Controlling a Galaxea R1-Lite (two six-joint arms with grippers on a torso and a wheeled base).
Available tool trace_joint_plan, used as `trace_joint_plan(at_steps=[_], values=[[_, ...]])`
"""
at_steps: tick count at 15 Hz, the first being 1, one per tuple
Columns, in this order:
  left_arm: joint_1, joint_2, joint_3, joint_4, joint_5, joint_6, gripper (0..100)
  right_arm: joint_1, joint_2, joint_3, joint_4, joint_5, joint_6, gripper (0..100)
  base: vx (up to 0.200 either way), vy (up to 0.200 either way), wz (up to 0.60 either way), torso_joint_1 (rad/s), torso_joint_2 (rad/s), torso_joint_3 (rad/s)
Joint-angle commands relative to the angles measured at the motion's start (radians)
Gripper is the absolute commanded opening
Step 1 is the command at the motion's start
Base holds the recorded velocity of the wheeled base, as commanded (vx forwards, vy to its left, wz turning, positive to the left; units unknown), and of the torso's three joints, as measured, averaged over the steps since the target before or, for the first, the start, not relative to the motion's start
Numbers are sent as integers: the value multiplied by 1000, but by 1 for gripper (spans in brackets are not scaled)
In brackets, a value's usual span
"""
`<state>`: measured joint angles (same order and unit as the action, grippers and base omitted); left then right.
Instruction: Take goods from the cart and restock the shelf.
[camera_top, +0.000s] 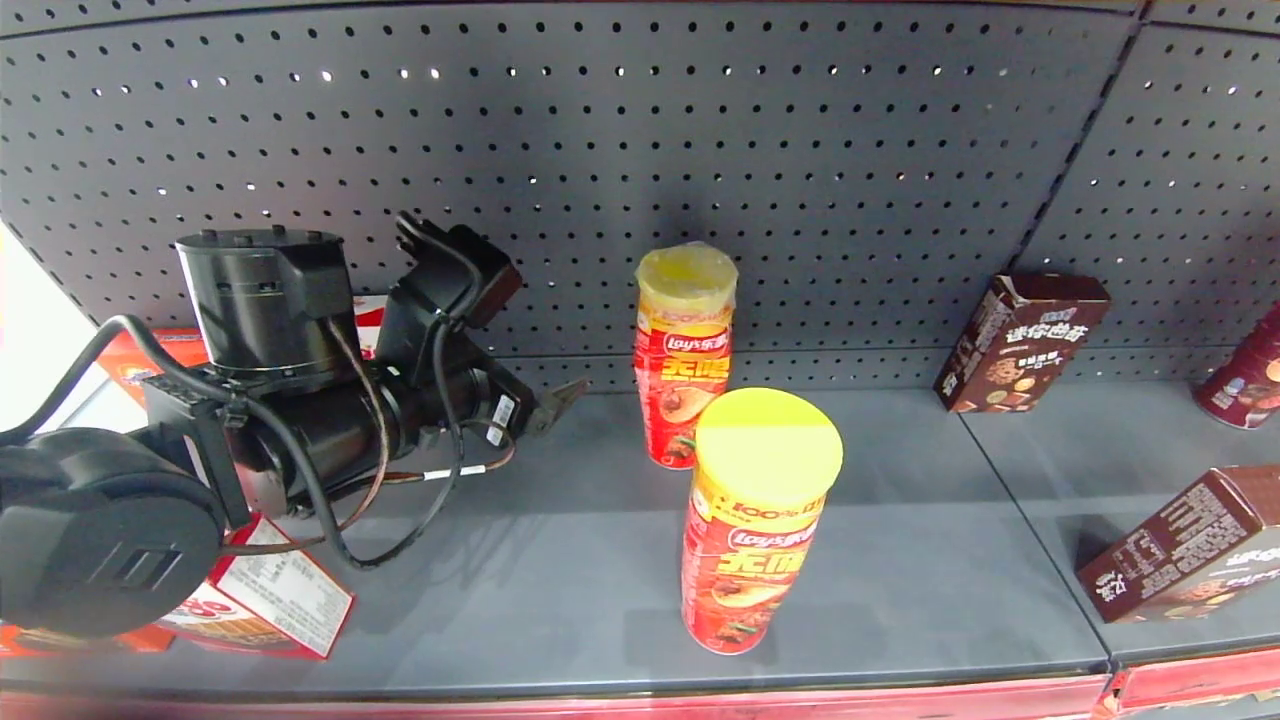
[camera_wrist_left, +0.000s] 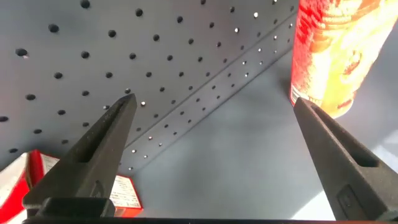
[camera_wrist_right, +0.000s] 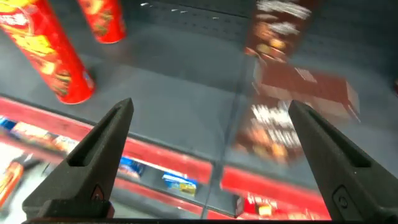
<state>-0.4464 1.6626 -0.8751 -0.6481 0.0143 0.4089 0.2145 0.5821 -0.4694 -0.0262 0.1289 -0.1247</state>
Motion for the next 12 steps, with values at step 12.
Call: trace_joint_plan(at_steps=[12], values=[[5, 13, 25, -51, 0, -1, 100, 338, 814, -244, -235, -26, -108, 100, 0, 0, 0, 0, 0, 0]])
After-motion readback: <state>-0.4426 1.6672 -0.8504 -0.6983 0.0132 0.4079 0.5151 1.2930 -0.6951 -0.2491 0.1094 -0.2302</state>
